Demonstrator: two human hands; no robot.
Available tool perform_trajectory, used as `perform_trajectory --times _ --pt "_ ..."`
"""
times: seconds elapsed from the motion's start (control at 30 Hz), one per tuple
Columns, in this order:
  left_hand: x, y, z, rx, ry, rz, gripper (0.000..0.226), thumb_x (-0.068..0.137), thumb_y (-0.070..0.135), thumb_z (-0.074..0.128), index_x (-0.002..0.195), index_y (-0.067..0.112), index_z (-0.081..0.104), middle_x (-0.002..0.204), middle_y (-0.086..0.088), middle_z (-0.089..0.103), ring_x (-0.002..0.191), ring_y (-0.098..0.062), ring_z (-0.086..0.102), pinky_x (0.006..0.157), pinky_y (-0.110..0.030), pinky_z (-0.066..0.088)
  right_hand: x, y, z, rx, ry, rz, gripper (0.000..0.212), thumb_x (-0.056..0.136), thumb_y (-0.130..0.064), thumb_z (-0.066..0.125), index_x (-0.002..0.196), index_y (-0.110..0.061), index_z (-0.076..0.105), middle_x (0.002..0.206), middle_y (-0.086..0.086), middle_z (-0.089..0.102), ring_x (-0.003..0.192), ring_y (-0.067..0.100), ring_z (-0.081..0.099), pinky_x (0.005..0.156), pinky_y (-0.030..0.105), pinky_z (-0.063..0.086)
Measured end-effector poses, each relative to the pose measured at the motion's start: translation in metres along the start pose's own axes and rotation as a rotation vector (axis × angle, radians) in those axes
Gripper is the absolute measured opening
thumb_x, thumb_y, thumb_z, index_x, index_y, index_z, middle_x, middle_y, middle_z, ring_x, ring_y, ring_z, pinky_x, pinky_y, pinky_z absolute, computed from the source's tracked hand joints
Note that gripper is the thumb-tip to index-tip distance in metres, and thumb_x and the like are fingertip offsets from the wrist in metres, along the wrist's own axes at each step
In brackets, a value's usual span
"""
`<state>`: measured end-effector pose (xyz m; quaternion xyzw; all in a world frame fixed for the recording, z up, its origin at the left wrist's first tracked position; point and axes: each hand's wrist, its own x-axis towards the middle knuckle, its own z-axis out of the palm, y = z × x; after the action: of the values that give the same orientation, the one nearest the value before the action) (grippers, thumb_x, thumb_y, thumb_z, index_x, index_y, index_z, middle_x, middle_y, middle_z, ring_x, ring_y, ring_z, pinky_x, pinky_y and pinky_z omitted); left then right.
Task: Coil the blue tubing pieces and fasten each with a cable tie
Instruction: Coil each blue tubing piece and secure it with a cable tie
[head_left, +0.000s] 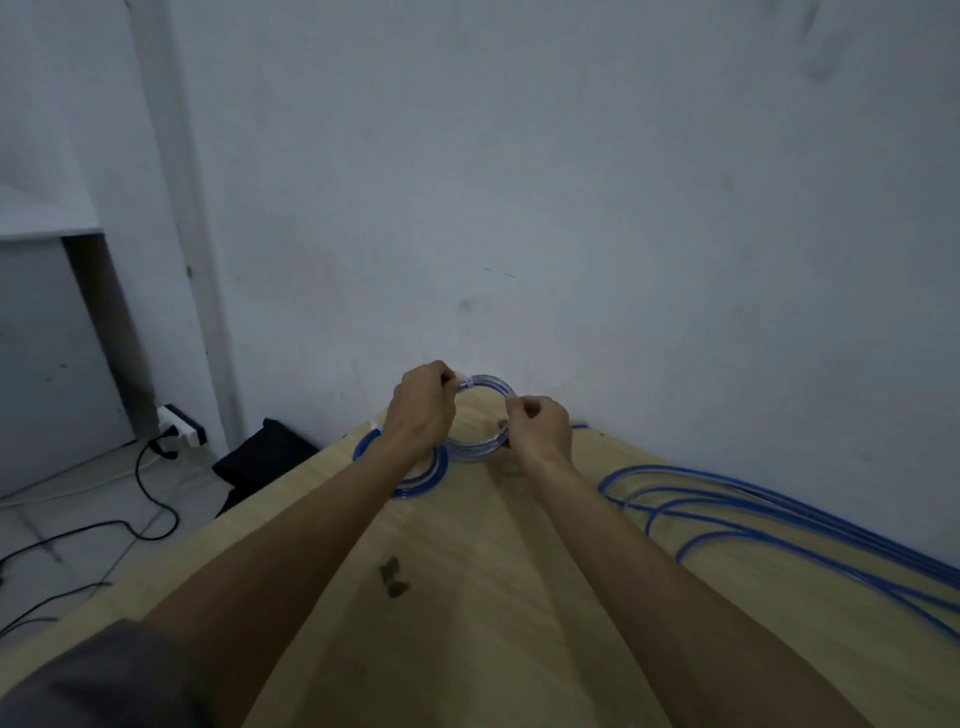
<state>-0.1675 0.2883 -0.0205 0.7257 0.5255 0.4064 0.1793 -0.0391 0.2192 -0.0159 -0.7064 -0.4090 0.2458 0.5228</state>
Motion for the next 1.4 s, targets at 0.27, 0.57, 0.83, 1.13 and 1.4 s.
perform_trajectory --times 0.27,0.57,0.83,1.13,1.4 --pt "0.011 -0.009 0.011 0.224 -0.051 -0.033 0.023 0.104 0.019 0.048 0.091 0.005 0.061 0.090 -0.010 0.063 0.079 -0.027 0.060 0.069 -0.041 0.050 0.010 0.011 -0.001 -0.373 -0.099 -0.075 0.023 0.102 -0.026 0.054 0.086 -0.010 0.046 0.079 0.003 0.047 0.079 0.021 0.047 0.071 0.028 0.036" --pt "-0.022 0.031 0.011 0.346 0.051 0.227 0.021 0.102 0.020 0.052 0.098 0.007 0.067 0.095 -0.009 0.068 0.088 -0.028 0.059 0.075 -0.040 0.044 -0.022 0.004 -0.033 -0.400 -0.078 -0.175 0.040 0.103 -0.029 0.055 0.134 -0.004 0.059 0.134 0.012 0.061 0.124 0.027 0.057 0.104 0.036 0.046" --pt "-0.089 0.084 0.020 0.157 -0.132 0.386 0.014 0.099 0.016 0.057 0.101 0.010 0.069 0.099 -0.008 0.070 0.092 -0.026 0.063 0.076 -0.039 0.050 -0.078 0.014 -0.131 -0.467 -0.033 -0.209 0.018 0.096 -0.013 0.057 0.098 -0.008 0.075 0.104 0.007 0.075 0.100 0.023 0.068 0.092 0.041 0.054" --pt "-0.184 0.148 0.032 0.062 -0.407 0.529 0.012 0.097 0.023 0.061 0.098 0.018 0.071 0.098 0.002 0.068 0.090 -0.016 0.063 0.076 -0.033 0.051 -0.152 0.061 -0.253 -0.516 0.051 -0.152 0.014 0.095 -0.017 0.063 0.096 -0.015 0.077 0.098 0.000 0.076 0.094 0.015 0.068 0.090 0.034 0.054" --pt "-0.239 0.211 0.079 0.038 -0.506 0.572 0.017 0.098 0.031 0.061 0.104 0.018 0.071 0.103 -0.001 0.061 0.102 -0.018 0.058 0.081 -0.030 0.043 -0.192 0.103 -0.328 -0.579 0.216 -0.088 0.016 0.099 -0.018 0.059 0.106 -0.017 0.074 0.103 -0.002 0.073 0.094 0.012 0.065 0.084 0.030 0.052"
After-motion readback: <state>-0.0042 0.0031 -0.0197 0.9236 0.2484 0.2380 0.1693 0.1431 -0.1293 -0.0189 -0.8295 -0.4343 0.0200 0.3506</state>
